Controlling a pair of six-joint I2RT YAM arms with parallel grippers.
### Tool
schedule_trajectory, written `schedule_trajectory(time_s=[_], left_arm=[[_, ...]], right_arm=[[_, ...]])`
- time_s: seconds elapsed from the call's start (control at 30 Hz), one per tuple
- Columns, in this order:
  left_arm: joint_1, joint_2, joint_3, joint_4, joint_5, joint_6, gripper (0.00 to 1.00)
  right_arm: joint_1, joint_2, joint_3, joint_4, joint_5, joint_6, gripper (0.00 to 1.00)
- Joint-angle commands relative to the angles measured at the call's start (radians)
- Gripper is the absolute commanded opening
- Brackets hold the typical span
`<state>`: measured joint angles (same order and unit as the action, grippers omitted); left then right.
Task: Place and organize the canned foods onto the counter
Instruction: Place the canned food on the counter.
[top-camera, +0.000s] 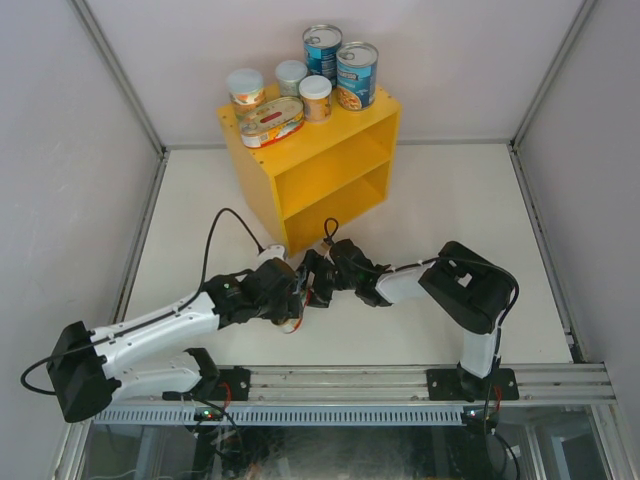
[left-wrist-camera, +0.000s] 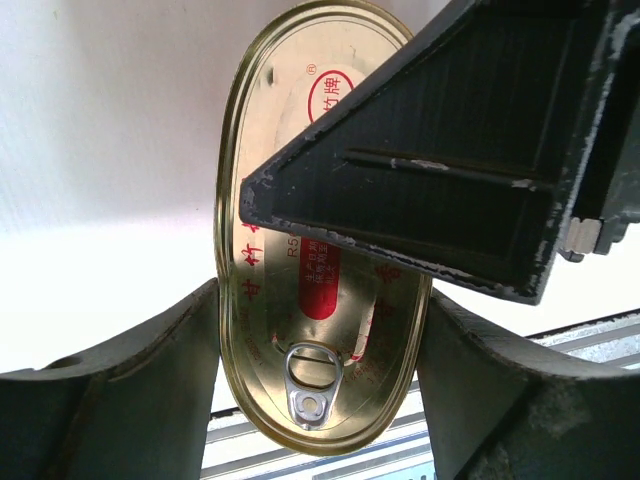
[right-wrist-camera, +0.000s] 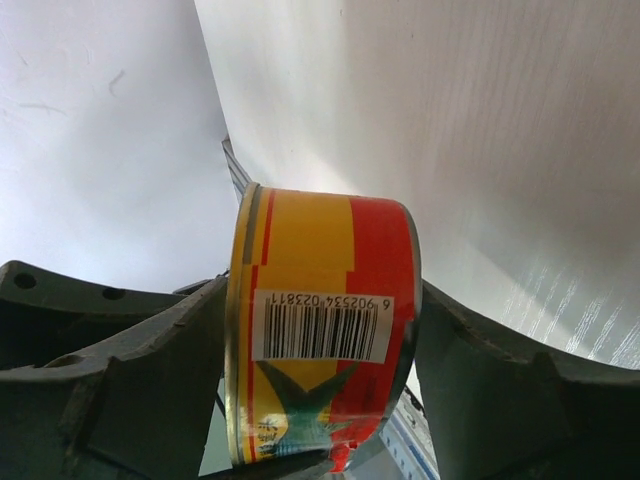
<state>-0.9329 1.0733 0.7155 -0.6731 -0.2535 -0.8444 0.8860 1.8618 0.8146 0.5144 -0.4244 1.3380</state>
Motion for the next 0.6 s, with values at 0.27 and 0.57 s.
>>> schedule_trajectory(time_s=[0.27,0.57], left_arm=[[-0.049,-0.024,0.130,-0.017,-0.067,0.012,0.29],[-0.068,-0.031,0.174,-0.052,-0.096,-0.014,0.33]], right_arm=[[0.008,-0.125,0.019,-0.027,0.015,-0.074,0.51],[0.002,-0.230,-0.007,-0.080,0.025,-0.080,0.27]])
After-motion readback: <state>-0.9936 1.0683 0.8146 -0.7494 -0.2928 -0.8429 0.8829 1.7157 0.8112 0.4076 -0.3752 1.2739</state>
